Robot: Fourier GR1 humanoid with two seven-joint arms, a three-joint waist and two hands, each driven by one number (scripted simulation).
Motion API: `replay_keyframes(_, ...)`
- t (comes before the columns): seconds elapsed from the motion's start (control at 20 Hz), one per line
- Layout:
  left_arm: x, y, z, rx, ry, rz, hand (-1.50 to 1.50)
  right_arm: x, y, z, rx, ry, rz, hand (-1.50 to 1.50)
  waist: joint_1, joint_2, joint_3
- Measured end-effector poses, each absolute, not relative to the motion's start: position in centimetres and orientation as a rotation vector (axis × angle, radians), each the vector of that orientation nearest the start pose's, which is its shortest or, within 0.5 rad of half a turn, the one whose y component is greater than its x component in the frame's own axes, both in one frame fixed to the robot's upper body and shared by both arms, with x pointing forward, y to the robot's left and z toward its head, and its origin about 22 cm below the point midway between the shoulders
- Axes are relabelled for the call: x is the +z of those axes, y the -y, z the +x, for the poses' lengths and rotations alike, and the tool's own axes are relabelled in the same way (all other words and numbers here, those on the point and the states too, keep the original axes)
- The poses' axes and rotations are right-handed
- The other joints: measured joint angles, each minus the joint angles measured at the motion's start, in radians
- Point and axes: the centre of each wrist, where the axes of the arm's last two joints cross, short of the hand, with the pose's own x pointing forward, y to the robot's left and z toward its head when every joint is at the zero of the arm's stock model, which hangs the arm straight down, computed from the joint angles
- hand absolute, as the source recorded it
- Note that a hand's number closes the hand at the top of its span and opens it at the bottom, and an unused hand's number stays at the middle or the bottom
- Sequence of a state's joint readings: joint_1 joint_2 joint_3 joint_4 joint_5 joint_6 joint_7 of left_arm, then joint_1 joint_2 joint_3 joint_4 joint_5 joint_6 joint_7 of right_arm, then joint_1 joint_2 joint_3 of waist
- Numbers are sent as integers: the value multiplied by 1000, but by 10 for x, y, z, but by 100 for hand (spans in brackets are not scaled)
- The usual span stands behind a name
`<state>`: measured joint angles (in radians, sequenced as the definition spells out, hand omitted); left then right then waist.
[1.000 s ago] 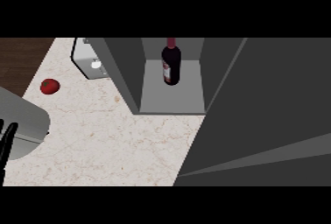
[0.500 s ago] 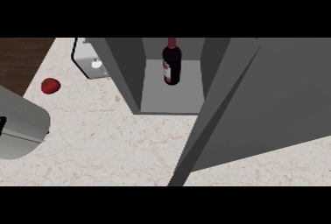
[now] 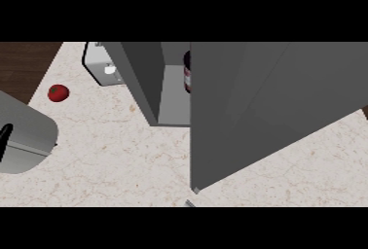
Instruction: Pick up the wine, place it into the cabinet and close the cabinet
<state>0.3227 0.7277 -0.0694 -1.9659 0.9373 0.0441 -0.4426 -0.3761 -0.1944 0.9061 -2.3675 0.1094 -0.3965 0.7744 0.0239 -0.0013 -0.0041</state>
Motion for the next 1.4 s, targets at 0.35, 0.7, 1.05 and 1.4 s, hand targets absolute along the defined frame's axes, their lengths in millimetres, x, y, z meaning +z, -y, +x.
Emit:
replay_keyframes(0.35,97,-324,174,173,1934,-303,-150,210,63,142,601,1743,554,150,20,4,1)
replay_keyframes(0.7,96,-324,181,187,1930,-297,-150,247,5,198,583,1781,544,150,21,6,2)
replay_keyframes(1.05,92,-318,177,198,1932,-295,-150,265,-29,257,601,1868,379,150,13,5,2)
replay_keyframes(1.4,91,-315,182,201,1940,-265,-150,263,-29,312,572,1861,295,150,1,5,3)
